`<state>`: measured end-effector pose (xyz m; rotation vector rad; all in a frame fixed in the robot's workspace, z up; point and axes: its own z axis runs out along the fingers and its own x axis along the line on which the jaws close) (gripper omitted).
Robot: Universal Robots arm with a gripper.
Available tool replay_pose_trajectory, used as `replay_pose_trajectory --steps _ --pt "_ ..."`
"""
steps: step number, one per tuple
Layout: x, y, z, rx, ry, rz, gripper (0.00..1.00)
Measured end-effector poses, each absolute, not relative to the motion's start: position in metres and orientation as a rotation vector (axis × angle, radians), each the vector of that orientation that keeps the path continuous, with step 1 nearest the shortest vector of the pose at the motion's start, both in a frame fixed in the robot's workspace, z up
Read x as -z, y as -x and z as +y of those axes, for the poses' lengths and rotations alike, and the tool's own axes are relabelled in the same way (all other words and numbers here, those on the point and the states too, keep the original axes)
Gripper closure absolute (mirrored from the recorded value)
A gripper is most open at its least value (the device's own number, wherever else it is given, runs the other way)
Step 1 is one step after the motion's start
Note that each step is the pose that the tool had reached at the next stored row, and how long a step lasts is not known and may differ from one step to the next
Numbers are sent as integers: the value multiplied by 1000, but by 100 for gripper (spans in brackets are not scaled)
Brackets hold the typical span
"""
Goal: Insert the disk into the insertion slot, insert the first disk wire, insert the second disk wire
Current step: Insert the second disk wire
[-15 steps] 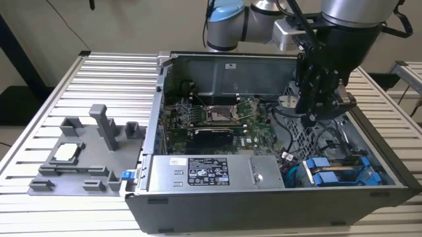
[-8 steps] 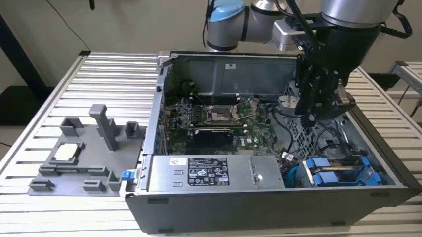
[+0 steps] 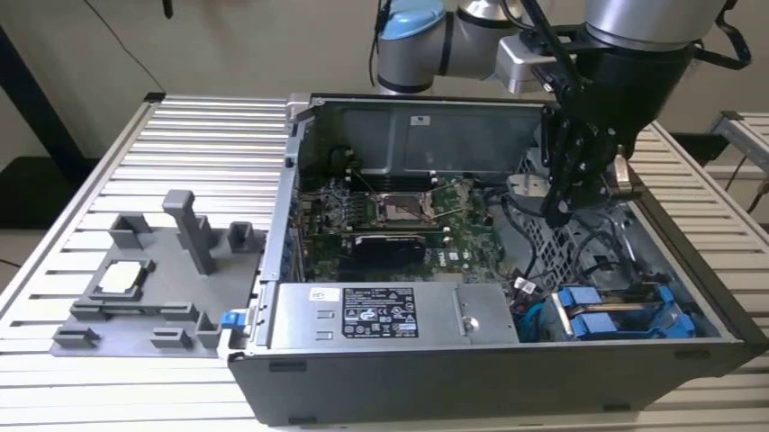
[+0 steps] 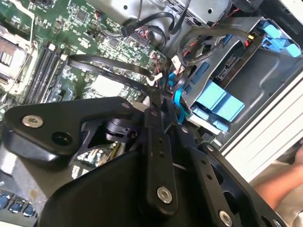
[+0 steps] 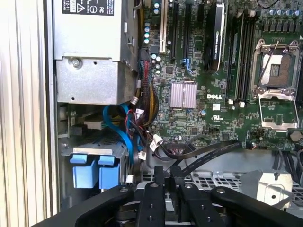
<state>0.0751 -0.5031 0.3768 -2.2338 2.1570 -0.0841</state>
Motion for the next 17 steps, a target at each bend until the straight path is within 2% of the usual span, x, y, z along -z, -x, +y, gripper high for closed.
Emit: replay_pose_trajectory --steps 1,17 --pt "-377 -75 -503 84 2234 2157 84" --pt "-377 -76 -508 86 2238 2161 84"
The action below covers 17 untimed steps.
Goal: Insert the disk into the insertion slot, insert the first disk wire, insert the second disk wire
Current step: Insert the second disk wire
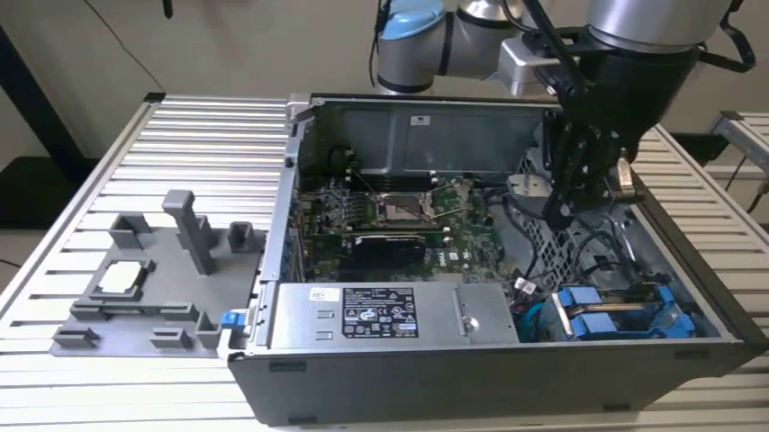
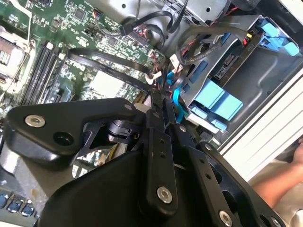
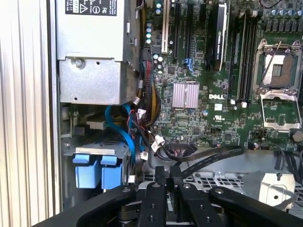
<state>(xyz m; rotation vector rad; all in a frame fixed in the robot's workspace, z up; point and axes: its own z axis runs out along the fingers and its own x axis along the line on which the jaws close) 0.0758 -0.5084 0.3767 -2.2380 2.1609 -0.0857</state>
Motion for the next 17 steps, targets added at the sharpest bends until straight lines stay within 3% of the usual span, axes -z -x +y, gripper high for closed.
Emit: replay_pose_trajectory --steps 17 --pt "-376 -97 -541 60 2246 2167 84"
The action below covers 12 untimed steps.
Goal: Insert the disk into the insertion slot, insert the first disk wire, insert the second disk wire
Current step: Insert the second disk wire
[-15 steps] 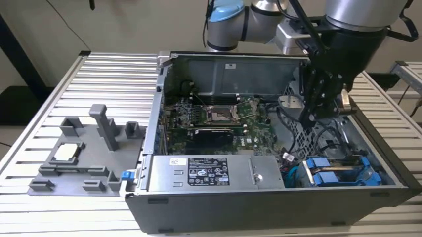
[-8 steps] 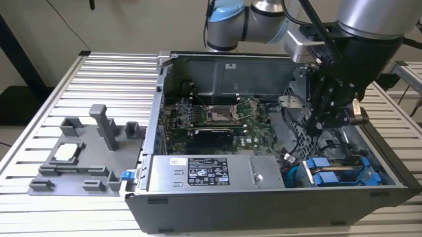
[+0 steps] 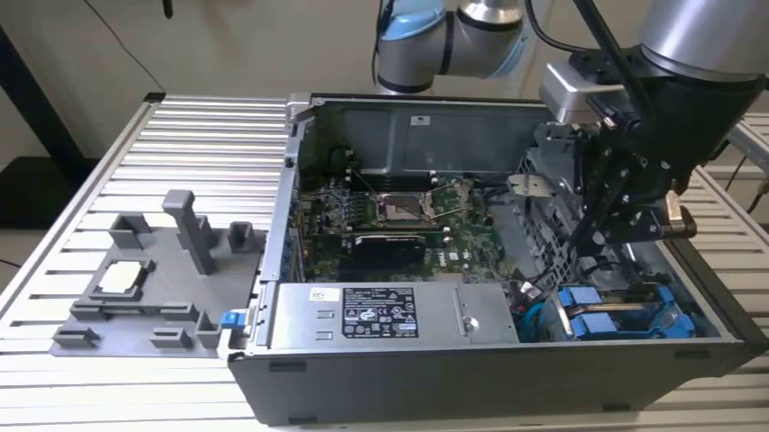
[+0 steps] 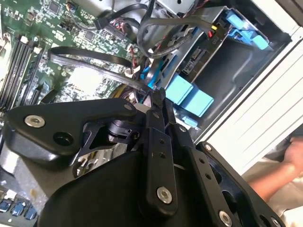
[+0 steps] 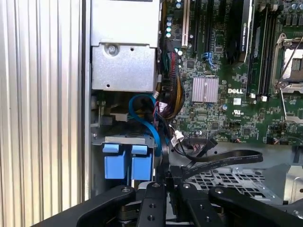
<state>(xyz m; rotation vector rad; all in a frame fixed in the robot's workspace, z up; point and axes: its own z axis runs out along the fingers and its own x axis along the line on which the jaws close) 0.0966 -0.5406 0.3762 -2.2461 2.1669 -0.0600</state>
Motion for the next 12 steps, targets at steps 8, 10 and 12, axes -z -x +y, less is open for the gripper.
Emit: replay_pose_trajectory --steps 8,10,12 --pt "-375 -109 -555 54 2244 2165 84" --pt "-375 -112 -559 52 2244 2165 84" --pt "-375 -115 -564 51 2243 2164 84"
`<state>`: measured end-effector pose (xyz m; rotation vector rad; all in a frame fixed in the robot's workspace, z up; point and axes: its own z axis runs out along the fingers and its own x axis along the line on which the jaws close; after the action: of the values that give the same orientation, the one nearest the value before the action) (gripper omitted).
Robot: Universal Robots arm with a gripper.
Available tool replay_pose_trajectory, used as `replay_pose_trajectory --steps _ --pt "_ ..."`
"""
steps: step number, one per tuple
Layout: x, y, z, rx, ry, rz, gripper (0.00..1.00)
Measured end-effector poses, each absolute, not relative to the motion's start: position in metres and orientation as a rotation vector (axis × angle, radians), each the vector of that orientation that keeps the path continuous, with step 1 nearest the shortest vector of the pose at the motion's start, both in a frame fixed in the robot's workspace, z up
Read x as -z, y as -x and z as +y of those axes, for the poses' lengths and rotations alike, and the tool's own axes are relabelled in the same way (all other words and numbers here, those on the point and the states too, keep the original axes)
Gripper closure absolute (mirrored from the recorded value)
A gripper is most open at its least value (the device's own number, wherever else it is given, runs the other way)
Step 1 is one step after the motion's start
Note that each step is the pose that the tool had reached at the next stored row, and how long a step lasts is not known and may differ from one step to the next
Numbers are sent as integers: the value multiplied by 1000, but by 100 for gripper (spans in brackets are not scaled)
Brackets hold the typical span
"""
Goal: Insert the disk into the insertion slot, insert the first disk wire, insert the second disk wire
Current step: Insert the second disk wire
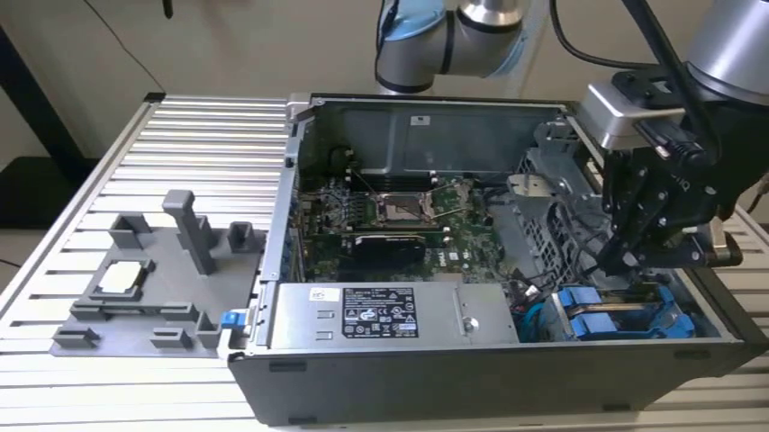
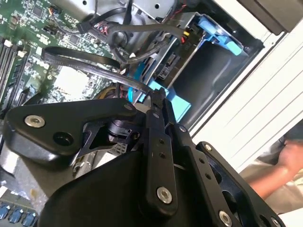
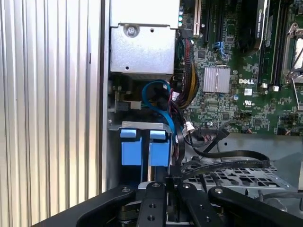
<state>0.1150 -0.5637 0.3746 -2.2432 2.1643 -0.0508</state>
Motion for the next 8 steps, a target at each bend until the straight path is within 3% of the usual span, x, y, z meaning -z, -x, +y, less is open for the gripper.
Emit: replay_pose_trajectory --steps 6,8 --pt "-375 -116 -565 47 2242 2163 84" --pt "-374 -116 -566 20 2226 2149 84"
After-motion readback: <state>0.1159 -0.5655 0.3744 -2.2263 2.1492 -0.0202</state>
